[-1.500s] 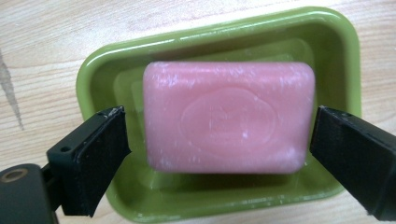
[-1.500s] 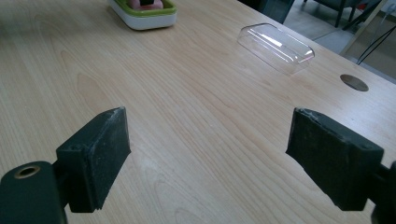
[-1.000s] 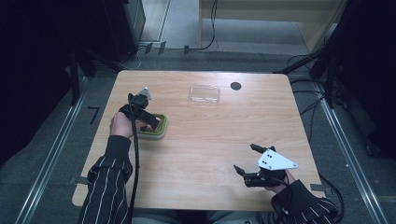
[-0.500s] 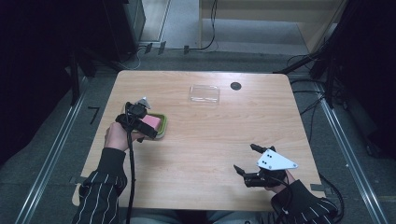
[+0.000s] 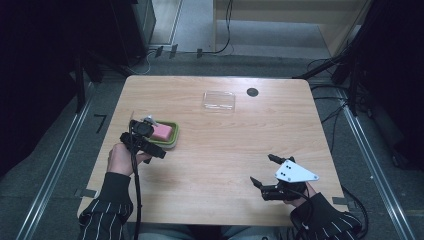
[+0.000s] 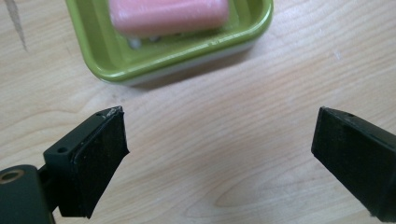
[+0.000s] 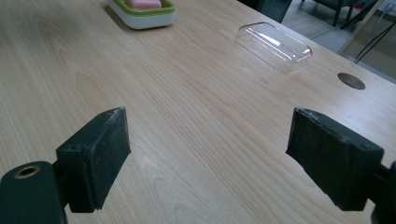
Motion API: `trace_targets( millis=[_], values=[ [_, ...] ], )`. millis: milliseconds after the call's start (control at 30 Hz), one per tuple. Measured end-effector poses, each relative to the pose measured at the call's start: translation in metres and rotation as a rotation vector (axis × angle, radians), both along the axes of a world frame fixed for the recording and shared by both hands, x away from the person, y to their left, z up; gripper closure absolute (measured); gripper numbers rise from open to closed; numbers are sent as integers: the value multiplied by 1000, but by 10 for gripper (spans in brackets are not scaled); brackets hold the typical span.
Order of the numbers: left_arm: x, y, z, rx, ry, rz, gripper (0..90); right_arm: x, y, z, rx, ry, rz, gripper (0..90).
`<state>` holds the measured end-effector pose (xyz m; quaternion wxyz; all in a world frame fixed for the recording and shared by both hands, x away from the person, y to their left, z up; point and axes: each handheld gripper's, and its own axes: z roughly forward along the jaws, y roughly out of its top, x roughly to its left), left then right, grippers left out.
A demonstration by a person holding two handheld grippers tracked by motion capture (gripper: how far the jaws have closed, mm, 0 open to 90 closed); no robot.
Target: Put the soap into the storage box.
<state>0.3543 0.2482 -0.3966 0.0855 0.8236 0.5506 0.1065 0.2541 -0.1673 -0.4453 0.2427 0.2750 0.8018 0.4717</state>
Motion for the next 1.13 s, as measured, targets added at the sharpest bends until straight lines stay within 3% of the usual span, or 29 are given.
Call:
trace_targets(
  millis=[300,533,900,1133],
  values=[
    [-14,3,-9,7,23,0,41,0,0,0,0,0,0,138],
    [-28,7,-20,6,63,-3,41,0,0,0,1,1,2,138],
    [-48,15,-30,-1,80,16,41,0,-1,0,3,-4,-1,138],
    [-49,21,-36,13,88,21,40,1,0,0,5,-5,2,138]
  ],
)
